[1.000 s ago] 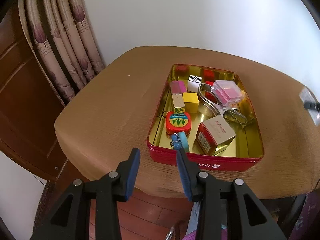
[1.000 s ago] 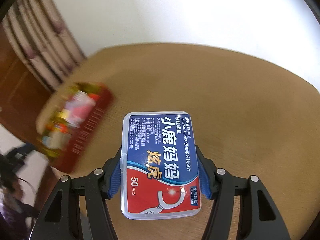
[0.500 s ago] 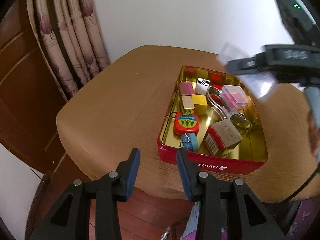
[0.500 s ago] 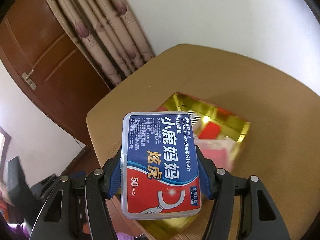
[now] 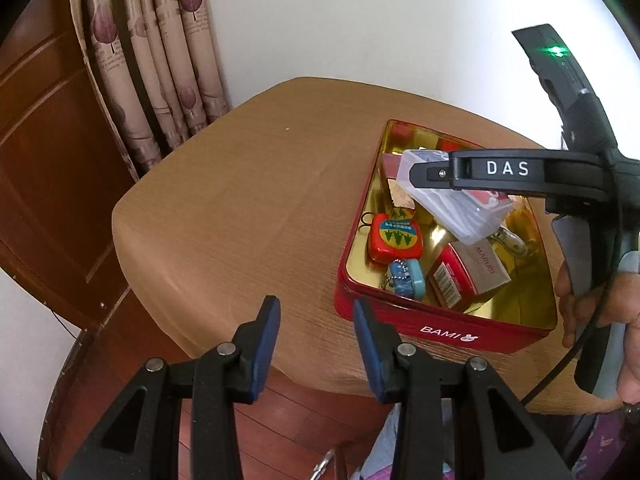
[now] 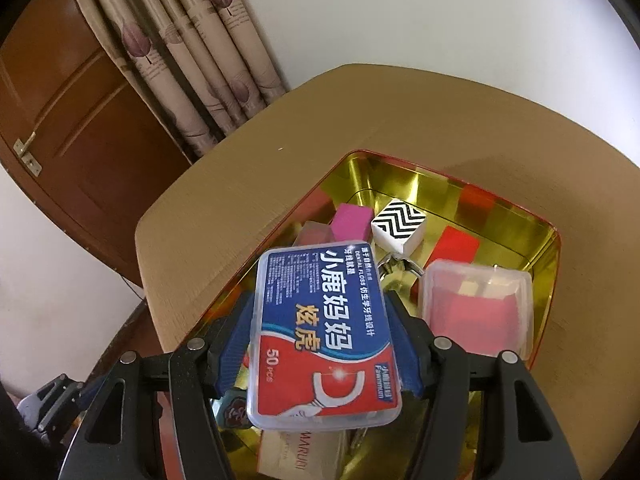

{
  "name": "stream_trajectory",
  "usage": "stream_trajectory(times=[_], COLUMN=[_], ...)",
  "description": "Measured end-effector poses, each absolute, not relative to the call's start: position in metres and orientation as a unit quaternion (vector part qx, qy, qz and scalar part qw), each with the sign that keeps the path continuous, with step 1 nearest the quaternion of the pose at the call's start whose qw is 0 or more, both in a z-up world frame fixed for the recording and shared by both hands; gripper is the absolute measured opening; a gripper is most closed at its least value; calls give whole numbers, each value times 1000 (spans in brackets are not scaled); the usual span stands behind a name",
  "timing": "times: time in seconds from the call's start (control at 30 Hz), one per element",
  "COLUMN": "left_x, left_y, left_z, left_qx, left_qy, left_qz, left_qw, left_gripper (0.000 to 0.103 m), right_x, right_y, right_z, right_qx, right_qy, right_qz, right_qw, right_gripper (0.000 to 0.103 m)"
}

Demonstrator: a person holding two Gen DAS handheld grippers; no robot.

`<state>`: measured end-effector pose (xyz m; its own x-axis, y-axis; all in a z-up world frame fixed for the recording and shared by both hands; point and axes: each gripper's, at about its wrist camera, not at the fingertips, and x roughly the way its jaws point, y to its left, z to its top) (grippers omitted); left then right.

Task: Organize rigid objects
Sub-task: 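Lower the floss box into the tin and open the right tool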

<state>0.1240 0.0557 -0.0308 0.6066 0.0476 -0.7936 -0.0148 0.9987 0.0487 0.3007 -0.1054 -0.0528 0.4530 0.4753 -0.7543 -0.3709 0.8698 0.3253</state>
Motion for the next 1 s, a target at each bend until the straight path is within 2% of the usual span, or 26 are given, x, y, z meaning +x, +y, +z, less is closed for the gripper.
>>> stream_trajectory(times=[0.1,0.2,0.33,0.4,0.6,0.77,1.0], left_x=[122,120,114,112,98,89,81], left_y=[53,53,55,54,39,36,41], left_z=[-30,-27,-20,-16,-2,9,21], left_qx=[22,20,-11,-27,5,-1,-7], left_qy=[436,429,414,409,376,358,328], left_qz=[13,10,-4,-19,-12,-15,4], left_qw=[899,903,910,912,927,934,945], left_gripper=[39,39,39,39,39,39,39], right_x=[294,283,244,217,151,139,111], right_y=[-111,-124,-145,-154,-163,-162,-153], right_z=[-42,-24,5,15,27,20,23], right_qx=[56,67,63,60,31,-7,-32], right_qy=[432,394,327,288,196,204,156], right_qz=[245,239,218,184,61,11,-27], right_qw=[866,885,918,938,978,979,987], right_gripper=[76,78,97,102,103,102,102])
